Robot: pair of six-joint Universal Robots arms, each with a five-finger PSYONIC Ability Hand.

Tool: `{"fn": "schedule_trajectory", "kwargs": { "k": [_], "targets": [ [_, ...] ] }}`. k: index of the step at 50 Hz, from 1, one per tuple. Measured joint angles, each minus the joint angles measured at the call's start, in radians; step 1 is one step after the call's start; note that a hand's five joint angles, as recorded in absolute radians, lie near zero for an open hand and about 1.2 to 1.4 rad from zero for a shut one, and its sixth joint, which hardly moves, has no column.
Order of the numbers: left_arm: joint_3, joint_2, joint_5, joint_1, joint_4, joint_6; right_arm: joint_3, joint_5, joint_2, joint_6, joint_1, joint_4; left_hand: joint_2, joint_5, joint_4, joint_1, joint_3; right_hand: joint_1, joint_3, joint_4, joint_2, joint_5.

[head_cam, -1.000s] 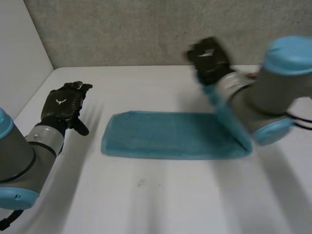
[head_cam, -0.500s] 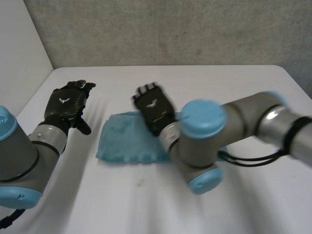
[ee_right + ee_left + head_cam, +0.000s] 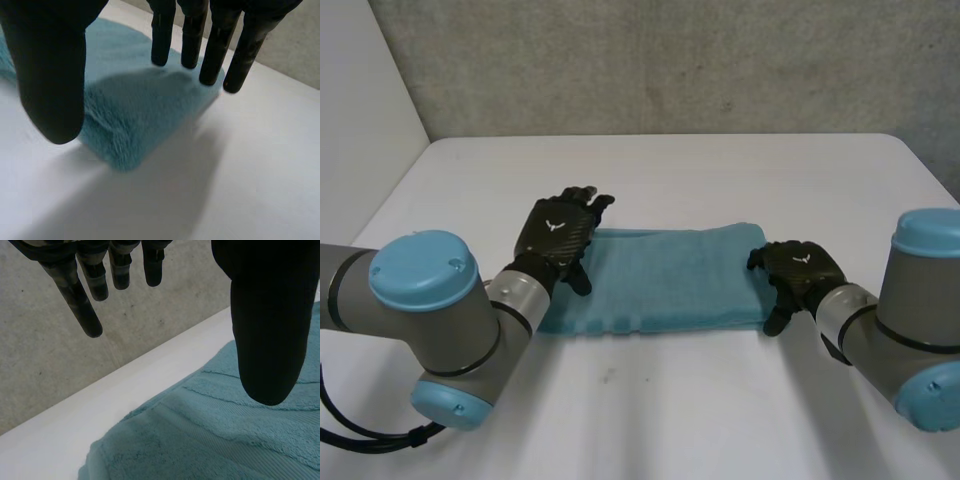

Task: Fold the laundry

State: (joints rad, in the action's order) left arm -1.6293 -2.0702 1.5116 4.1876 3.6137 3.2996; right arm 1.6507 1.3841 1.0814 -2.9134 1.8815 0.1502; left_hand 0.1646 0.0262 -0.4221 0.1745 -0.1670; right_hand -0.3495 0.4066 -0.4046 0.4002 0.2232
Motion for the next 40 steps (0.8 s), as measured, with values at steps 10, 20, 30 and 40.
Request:
{"fn": "schedule_trajectory", "kwargs": {
  "k": [10,20,30,40],
  "targets": [
    [-0.003,0.011,0.003,0.001,0.0,-0.003,0.086,-0.003,-0.011,0.006,-0.028,0.178,0.0,0.0,0.0,0.0,0.0,-0.419,0.491,-0.493,0.5,0.465],
    [-0.019,0.03,0.005,0.001,-0.002,-0.003,0.092,0.005,-0.02,0.013,-0.059,0.197,0.0,0.0,0.0,0.0,0.0,-0.561,0.748,-0.755,0.759,0.704],
    [-0.047,0.089,0.005,0.009,-0.003,-0.004,0.047,0.011,0.1,0.094,-0.142,0.138,0.0,0.0,0.0,0.0,0.0,-0.561,0.748,-0.755,0.759,0.704],
    [-0.079,0.165,0.028,0.05,-0.004,-0.008,-0.273,-0.005,0.074,0.102,0.161,0.054,0.0,0.0,0.0,0.0,0.0,-0.61,0.775,-0.787,0.776,0.754]
  ]
}}
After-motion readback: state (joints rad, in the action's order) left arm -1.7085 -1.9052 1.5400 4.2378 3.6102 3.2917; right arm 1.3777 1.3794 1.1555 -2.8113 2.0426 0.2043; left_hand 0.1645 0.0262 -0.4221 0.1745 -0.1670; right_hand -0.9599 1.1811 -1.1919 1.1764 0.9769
